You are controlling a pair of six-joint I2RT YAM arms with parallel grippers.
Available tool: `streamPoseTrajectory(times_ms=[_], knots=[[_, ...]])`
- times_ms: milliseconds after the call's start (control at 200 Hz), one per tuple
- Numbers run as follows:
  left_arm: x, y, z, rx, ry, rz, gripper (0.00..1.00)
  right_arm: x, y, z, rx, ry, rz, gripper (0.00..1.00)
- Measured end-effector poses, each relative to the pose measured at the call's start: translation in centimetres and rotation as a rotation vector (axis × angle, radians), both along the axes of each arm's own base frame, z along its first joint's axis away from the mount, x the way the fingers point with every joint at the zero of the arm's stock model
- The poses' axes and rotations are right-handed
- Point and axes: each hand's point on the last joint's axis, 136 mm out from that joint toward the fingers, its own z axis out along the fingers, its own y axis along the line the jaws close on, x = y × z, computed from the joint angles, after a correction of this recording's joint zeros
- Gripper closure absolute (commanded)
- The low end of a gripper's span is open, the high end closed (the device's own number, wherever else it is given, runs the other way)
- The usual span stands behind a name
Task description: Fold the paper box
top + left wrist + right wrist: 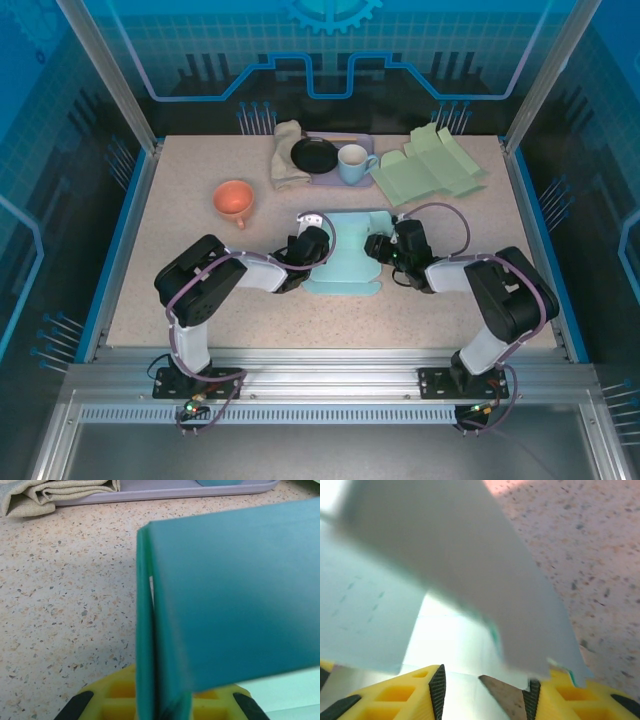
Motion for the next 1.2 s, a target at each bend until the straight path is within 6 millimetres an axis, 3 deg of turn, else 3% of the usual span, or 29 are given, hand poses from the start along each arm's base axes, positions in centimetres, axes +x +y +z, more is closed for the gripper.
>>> streamPoseTrajectory(times_ms=[255, 495, 850, 1015, 1200], knots=[[0.0, -0.2, 0.0, -0.001, 0.008, -0.007, 1.00, -1.2, 2.5, 0.0, -0.055, -0.035, 0.107, 0.56], [0.0, -0.1, -0.1, 0.005, 0.008, -0.002, 1.00, -0.8, 3.0, -1.3, -0.110, -0.019, 0.120, 0.56], [0.0, 0.2, -0.1, 0.017, 0.007, 0.011, 1.00, -0.1, 3.4, -1.4, -0.140, -0.028, 0.136, 0.56], [0.0, 0.1, -0.1, 0.016, 0.008, 0.001, 1.00, -1.7, 2.8, 1.1, -0.203, -0.037, 0.169, 0.53], [0.0, -0.1, 0.0, 0.027, 0.007, -0.021, 1.00, -2.0, -0.3, 7.3, -0.329, -0.074, 0.077, 0.45]])
